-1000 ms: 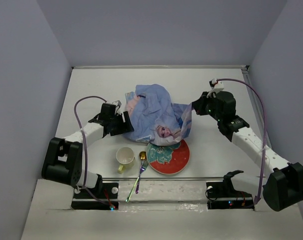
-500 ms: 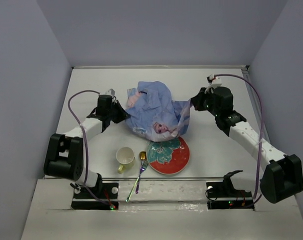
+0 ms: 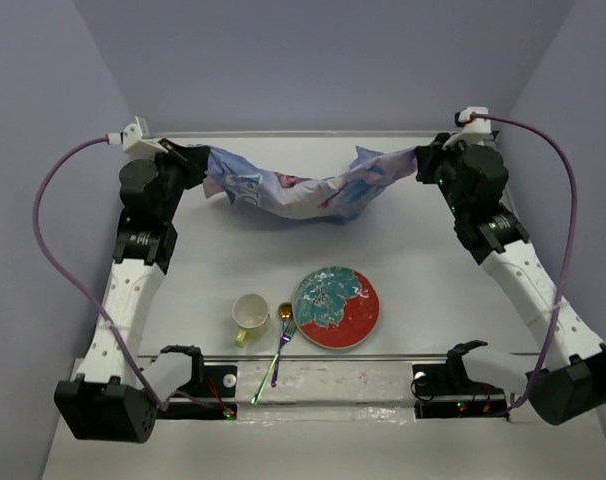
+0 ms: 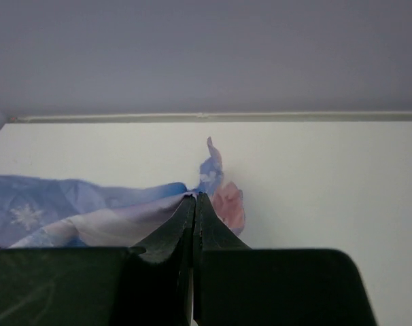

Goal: Set the dinner table for one person

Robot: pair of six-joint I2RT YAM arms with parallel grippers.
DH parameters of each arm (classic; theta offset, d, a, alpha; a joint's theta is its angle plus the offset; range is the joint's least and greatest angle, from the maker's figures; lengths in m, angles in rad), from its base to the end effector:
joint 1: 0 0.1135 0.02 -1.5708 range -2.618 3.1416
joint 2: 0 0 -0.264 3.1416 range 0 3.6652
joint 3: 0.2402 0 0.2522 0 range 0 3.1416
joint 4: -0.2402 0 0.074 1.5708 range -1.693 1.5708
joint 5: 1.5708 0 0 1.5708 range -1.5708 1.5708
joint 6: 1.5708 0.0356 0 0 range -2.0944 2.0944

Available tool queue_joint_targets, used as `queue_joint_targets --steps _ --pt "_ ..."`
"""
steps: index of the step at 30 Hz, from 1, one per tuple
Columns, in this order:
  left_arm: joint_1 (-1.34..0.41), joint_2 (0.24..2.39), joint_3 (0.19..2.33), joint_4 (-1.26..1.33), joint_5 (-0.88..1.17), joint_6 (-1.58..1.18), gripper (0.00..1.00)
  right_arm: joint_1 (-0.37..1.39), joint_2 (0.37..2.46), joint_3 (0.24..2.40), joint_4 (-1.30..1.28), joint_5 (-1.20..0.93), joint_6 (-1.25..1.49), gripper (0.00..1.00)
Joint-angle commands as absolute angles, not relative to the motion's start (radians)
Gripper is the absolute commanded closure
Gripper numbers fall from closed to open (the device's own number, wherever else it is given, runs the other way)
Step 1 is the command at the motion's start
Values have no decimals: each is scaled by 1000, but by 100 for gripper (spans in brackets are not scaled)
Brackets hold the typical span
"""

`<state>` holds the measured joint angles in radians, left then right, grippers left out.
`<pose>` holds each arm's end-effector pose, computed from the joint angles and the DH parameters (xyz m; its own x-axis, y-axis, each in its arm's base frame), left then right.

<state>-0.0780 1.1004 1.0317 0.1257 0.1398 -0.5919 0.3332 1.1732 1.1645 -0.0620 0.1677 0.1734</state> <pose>0.2567 -0.0250 0.3981 -0.0733 -0.5484 -0.8330 0.2108 0.8078 -0.5504 0.2591 0.0834 0.4071 -0.0942 0.1474 -0.9846 -0.1511 0.9754 0.1605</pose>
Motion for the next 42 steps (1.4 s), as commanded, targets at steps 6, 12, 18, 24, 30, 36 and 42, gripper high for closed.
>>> queue_joint_targets --steps 6,12,18,24,30,36,42 --pt "-71 868 1065 141 23 -568 100 327 921 1270 -167 360 107 100" --pt "-71 943 1067 221 67 -584 100 327 1004 1295 -132 350 106 100" --pt "-37 1166 1224 261 147 -574 100 304 1228 1388 -45 357 49 100" --pt "58 1388 1472 247 288 -597 100 215 1428 1639 -37 273 43 100" --pt "87 1453 1617 235 356 -604 100 204 1471 1793 -61 233 23 100" --pt "87 1396 1346 366 393 -637 100 204 1349 1406 12 215 124 100" --pt "89 1374 918 489 340 -664 78 204 1304 941 207 232 264 100"
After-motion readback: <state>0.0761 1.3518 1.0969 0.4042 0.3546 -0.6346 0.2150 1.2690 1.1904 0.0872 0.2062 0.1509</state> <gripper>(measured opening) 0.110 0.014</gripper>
